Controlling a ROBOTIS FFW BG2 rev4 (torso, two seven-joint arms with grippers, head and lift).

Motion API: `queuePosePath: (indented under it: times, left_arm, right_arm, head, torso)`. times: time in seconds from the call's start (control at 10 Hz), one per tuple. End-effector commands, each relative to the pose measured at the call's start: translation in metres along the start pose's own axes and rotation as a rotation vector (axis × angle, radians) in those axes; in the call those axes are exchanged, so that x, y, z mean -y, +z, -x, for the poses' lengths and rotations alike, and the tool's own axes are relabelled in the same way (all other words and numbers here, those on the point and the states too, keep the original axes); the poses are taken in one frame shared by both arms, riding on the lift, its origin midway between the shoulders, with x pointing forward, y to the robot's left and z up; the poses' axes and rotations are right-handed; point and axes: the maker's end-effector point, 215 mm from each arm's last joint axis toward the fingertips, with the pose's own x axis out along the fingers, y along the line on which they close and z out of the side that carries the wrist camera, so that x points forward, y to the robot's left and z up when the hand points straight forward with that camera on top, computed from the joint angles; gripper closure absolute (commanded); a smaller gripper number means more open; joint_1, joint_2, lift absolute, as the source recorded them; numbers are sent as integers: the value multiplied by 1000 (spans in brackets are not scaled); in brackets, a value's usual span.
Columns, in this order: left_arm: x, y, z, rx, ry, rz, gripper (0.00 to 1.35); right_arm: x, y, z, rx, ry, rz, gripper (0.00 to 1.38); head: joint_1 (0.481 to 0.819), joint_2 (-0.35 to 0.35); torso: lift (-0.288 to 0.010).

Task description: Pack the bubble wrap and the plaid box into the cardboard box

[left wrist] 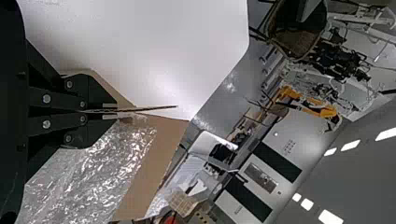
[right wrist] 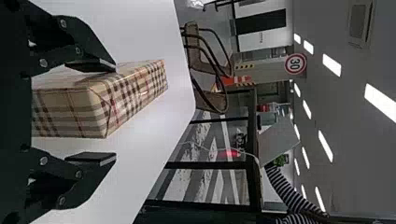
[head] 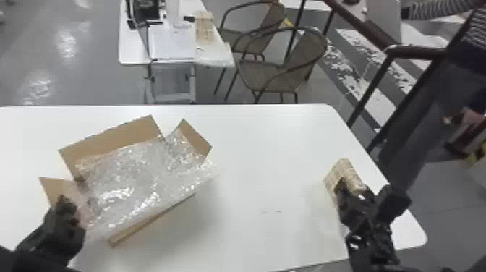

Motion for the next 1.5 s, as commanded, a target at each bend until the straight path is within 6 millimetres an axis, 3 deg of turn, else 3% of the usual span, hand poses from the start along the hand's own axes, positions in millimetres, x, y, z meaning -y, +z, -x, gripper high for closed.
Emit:
queuePosePath:
  times: [0.0, 0.1, 0.2, 0.4, 0.6, 0.8, 1.0, 1.2, 1.4]
  left_arm:
    - [0, 1, 0, 5, 1, 2, 1220]
    - [-1, 1, 0, 4, 1, 1, 1220]
    - [-1, 1, 0, 5, 1, 2, 1220]
    - [-1, 1, 0, 5, -1, 0, 1220]
    - [0, 1, 0, 5, 0, 2, 1220]
    - [0, 1, 0, 4, -1, 1, 1220]
    - [1, 0, -1, 2, -1, 1, 1220]
    - [1, -1, -1, 0, -1, 0, 1220]
    - [3, -1, -1, -1, -4, -3, 1220]
  right_arm:
    - [2, -11, 1, -24, -6, -8, 929]
    - [1, -14, 2, -29, -7, -13, 1142]
    - [-2, -16, 4, -32, -8, -22, 1219]
    - [-7, -12, 4, -25, 4, -39, 1219]
    - [-36, 20, 4, 14, 88, -84, 1219]
    - [-104, 74, -1, 31, 279, -123, 1219]
    - [-179, 125, 12, 57, 462, -180, 1219]
    - [-255, 155, 34, 14, 654, -204, 1219]
    - [-325, 167, 69, -112, 859, -217, 1219]
  head:
    - [695, -208]
    - [695, -208]
    - [695, -208]
    - [695, -202]
    - [695, -194]
    - [695, -155]
    - [695, -99]
    - [695, -21]
    - [695, 62]
  torso:
    - [-98]
    - [-98]
    - [-98]
    - [-98]
    - [-98]
    - [-98]
    - [-98]
    - [-98]
    - [-98]
